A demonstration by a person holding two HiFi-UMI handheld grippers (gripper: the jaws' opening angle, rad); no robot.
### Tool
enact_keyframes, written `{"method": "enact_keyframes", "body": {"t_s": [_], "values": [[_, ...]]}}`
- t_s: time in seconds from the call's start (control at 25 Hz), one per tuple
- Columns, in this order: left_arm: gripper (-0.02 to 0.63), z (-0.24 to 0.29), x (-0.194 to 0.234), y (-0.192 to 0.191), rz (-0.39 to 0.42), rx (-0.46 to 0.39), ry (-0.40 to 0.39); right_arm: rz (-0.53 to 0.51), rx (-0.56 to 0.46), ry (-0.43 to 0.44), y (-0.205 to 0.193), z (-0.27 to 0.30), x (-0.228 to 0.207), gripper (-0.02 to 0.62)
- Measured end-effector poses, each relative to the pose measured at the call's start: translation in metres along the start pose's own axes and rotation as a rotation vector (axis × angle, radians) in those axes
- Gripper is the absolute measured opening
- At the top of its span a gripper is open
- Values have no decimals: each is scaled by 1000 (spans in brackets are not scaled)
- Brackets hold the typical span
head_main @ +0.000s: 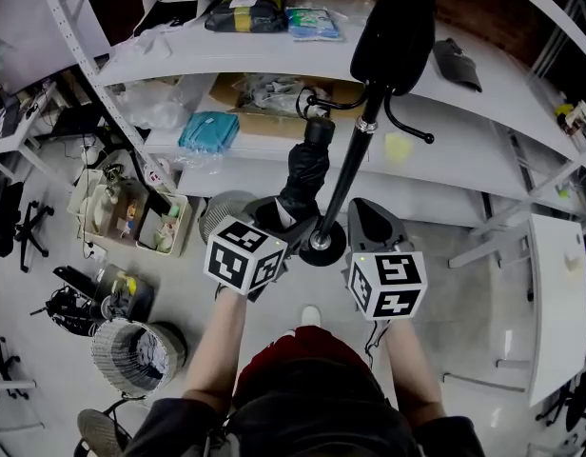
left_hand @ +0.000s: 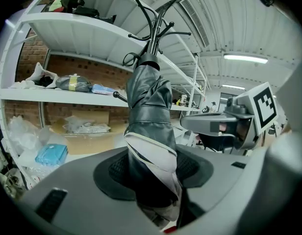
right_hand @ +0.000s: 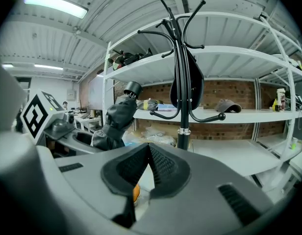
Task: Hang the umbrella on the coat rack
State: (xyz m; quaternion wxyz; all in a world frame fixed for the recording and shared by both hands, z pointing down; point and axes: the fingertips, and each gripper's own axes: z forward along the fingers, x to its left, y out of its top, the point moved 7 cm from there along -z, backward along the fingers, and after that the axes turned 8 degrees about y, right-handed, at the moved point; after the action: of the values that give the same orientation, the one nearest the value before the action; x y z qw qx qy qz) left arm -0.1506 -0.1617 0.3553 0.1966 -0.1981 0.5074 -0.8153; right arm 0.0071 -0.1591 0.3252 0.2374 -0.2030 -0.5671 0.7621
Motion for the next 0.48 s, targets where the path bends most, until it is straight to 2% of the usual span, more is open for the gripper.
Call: {"method": "enact_keyframes", "body": {"t_s": [0.48], "values": [[221, 45, 25, 9, -15, 28, -1, 19, 34, 3, -1, 40, -32, 18]]}}
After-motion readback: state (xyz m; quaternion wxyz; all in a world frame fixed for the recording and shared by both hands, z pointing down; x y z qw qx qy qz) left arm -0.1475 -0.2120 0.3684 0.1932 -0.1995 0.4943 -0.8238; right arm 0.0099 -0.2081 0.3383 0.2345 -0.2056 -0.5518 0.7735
